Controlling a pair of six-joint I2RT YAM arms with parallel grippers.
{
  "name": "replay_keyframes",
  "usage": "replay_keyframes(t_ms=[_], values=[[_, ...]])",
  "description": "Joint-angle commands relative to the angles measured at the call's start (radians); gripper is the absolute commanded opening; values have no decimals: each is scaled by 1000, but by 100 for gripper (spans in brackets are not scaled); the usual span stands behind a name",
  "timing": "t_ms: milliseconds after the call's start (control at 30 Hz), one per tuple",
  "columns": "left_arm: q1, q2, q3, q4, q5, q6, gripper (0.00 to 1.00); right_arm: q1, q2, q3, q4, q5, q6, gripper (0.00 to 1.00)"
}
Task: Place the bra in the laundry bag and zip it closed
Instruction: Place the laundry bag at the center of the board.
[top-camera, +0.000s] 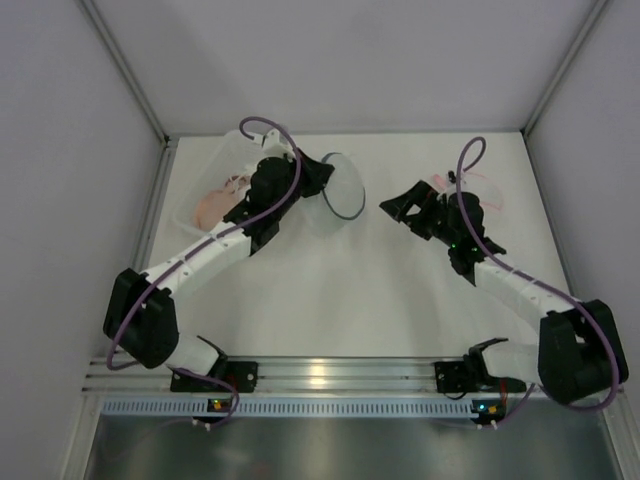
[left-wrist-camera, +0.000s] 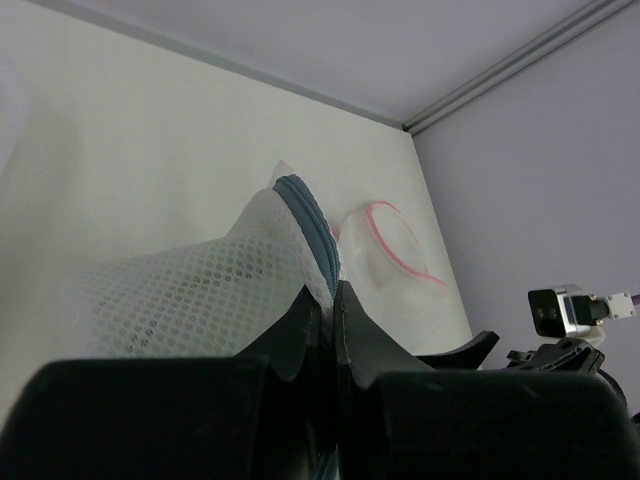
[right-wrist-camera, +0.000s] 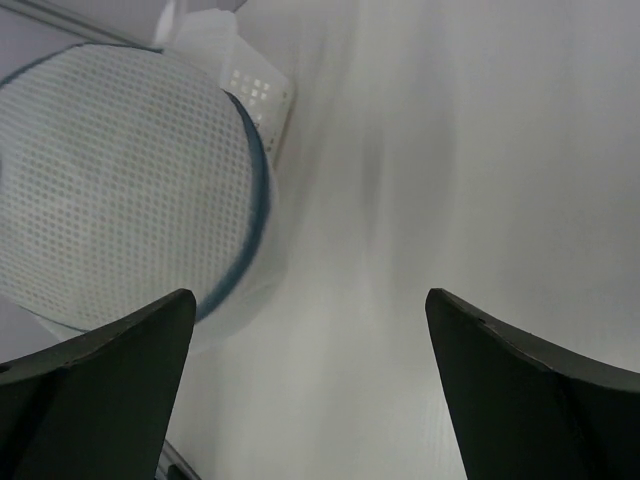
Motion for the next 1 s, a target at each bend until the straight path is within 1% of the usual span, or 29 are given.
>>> replay_keyframes(t_ms=[0, 67, 233, 400, 500, 533, 600, 700, 733, 800, 833, 900, 933, 967], values=[[30, 5, 50, 98, 21, -131, 0, 34, 75, 82, 285, -4, 94, 99], [37, 3, 49, 105, 15, -154, 0, 39, 142, 105, 319, -7, 144, 99], [40, -1, 33, 139, -28, -185, 0, 71, 243, 115, 433, 12, 253, 97], [43, 17, 16, 167, -46, -217, 0, 116, 343, 174, 476, -1, 296, 94], [47, 20, 15, 174, -40, -222, 0, 126, 377, 210, 482, -1, 311, 90], [47, 19, 16, 176, -40, -222, 0, 127, 385, 225, 485, -4, 318, 86], [52, 17, 10, 180, -36, -225, 0, 128, 398, 237, 500, -7, 324, 82], [58, 14, 3, 190, -33, -228, 0, 130, 412, 263, 507, -11, 330, 64], [60, 15, 1, 190, -31, -227, 0, 130, 415, 271, 513, -13, 334, 51], [67, 15, -8, 191, -20, -240, 0, 131, 418, 279, 519, -17, 347, 38], [72, 15, -14, 196, -16, -254, 0, 131, 420, 286, 520, -21, 350, 25], [83, 15, -24, 204, -10, -254, 0, 130, 418, 293, 526, -30, 354, 13], [86, 14, -25, 204, -10, -242, 0, 131, 415, 299, 523, -31, 353, 0], [87, 14, -25, 202, -8, -230, 0, 130, 406, 302, 516, -28, 348, 0]])
